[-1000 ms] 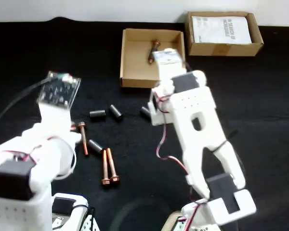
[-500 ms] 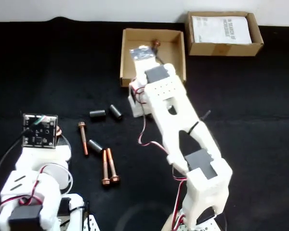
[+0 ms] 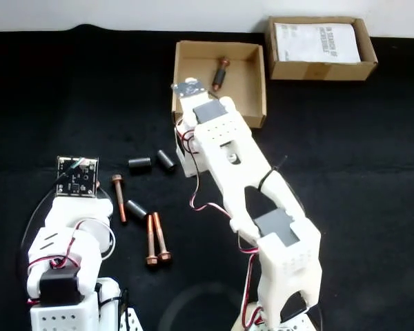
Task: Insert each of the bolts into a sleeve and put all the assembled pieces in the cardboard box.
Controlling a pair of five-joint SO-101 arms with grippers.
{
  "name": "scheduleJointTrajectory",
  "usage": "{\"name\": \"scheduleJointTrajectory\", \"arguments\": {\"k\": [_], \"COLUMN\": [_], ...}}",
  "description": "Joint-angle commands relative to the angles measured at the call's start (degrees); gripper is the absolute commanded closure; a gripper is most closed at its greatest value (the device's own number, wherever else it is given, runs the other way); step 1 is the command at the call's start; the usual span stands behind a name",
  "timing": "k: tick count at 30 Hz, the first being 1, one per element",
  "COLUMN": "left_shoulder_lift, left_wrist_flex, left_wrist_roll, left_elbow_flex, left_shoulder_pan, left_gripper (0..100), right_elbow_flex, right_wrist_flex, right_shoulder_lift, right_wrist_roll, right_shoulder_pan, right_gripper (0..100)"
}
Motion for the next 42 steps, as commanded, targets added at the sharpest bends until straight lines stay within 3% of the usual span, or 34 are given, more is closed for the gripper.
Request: {"name": "scheduleJointTrajectory", "arguments": {"k": [1, 10, 19, 28, 37, 42], "left_shoulder_lift": [-0.7, -0.8, -0.8, -0.8, -0.9, -0.9], "left_wrist_flex": [-3.3, -8.7, -9.3, -9.3, -9.3, -10.5], "left_wrist_roll": [0.1, 0.2, 0.3, 0.2, 0.1, 0.1], "left_elbow_flex": [1.0, 5.9, 6.5, 6.6, 9.7, 10.0], "left_shoulder_pan": [-0.7, -0.7, -0.7, -0.7, -0.7, -0.7], "left_gripper": [99, 99, 99, 99, 99, 99], "right_elbow_flex": [-2.9, -15.4, -29.0, -41.8, -44.1, -43.6], "right_wrist_flex": [-0.4, 0.6, 8.1, 15.0, 15.6, 15.7], "right_shoulder_lift": [0.7, 8.1, 18.5, 27.7, 29.2, 29.6], "right_wrist_roll": [4.7, 16.6, 29.5, 30.9, 35.8, 37.4], "right_shoulder_pan": [0.8, 2.4, 2.3, 2.7, 4.2, 4.7], "right_gripper": [86.5, 86.5, 86.4, 86.4, 86.3, 78.5]}}
